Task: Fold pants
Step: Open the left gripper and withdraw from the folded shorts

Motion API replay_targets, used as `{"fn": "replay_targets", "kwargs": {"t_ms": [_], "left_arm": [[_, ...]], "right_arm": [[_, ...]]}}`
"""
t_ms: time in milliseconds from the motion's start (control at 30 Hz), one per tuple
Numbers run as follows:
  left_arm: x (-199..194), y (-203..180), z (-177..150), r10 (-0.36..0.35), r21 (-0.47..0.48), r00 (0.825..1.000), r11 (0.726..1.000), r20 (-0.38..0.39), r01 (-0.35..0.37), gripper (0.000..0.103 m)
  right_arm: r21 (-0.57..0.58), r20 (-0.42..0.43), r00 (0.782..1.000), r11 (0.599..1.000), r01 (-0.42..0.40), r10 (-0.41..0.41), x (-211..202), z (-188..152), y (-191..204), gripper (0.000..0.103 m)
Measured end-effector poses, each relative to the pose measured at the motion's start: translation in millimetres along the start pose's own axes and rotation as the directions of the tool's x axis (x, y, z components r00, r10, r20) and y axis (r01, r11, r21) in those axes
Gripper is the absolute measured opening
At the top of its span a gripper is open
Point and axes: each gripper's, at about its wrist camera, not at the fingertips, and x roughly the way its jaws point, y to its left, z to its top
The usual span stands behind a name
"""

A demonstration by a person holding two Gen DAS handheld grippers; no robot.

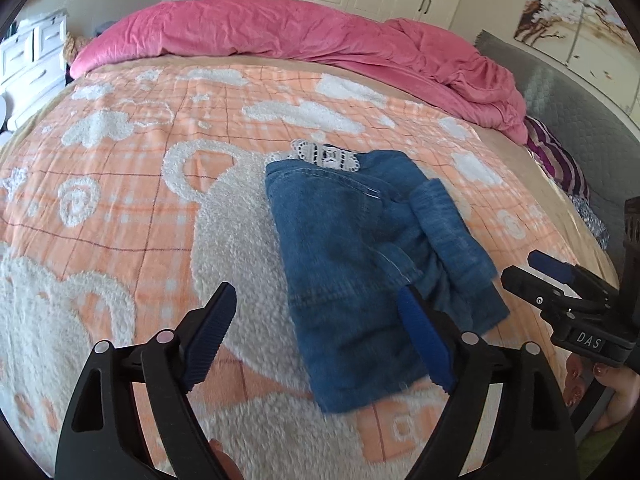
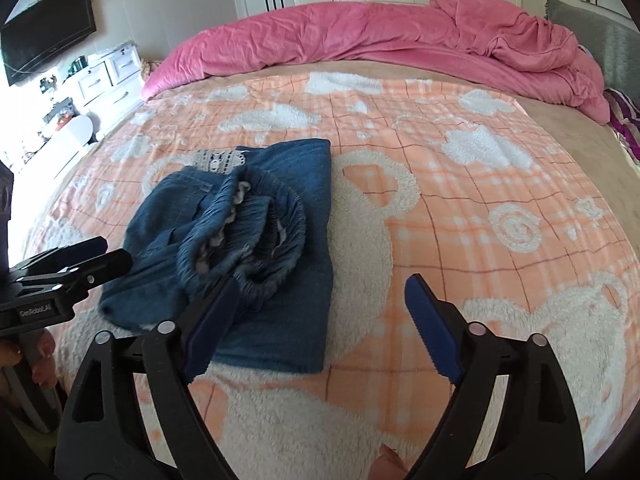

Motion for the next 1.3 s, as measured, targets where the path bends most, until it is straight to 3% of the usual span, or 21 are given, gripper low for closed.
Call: {"fn": "replay_targets", "kwargs": {"t_ms": [567,1033,1300], "left_arm": [[-53.5,-2.4,-46.5,0.008,0.034,0.997,0.999,0.074,-0.011,0.097],[-75.4,-6.6,-77.0,0.022,0.063,0.994,0.998,0.109,-0.029,0.098],[-88.4,-10.2,-85.4,0.025,0.069,0.99,0.997,0.142,-0.035,0.098]], "right_arm": [[0.013,0.105,0.994,1.0,-0.005,0.004,-47.1,-40.9,13.9,0.093],[0.03,0.122,0.992,1.0,0.006,-0.01,-66.6,-69.2,14.0,0.094],[0.022,0.201,0.98,1.0,0.0,-0.004,-88.4,-77.5,16.8,0.094]]}}
